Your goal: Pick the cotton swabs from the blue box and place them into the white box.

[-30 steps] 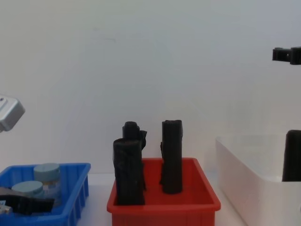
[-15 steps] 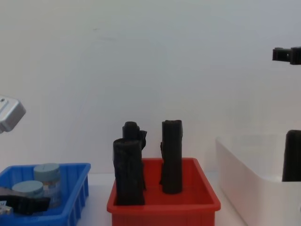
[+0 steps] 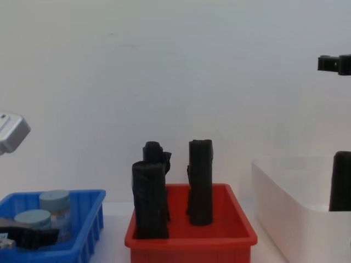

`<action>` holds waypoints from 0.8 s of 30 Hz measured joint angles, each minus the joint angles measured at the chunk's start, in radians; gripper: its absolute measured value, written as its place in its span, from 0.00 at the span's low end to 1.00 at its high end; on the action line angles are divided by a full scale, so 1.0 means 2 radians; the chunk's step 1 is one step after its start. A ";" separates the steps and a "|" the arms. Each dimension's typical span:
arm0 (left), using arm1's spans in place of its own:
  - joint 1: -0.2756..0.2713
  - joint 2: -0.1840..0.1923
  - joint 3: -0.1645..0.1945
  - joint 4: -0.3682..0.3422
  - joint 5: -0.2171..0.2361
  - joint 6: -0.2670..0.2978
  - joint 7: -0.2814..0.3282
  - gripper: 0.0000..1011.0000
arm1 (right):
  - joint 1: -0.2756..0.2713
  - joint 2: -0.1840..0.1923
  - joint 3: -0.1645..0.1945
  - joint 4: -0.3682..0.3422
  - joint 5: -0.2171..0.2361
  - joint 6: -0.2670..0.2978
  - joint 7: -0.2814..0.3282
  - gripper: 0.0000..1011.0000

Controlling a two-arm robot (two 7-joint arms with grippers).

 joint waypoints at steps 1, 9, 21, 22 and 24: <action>0.000 0.000 0.000 -0.002 0.000 0.000 0.000 0.67 | 0.000 0.000 0.000 0.000 0.000 0.000 0.000 0.99; 0.002 0.002 -0.004 -0.027 0.002 -0.006 0.012 0.67 | 0.000 0.000 0.000 0.000 0.000 0.000 0.000 0.99; 0.004 0.002 -0.010 -0.085 0.002 -0.017 0.033 0.67 | 0.000 0.000 0.000 0.000 0.000 0.000 0.000 0.99; 0.004 0.002 -0.010 -0.088 0.002 -0.019 0.033 0.67 | 0.000 0.000 0.000 0.000 0.000 0.000 0.000 0.99; 0.003 0.002 -0.011 -0.096 0.003 -0.023 0.032 0.67 | 0.000 0.000 0.000 0.000 -0.001 0.000 0.002 0.99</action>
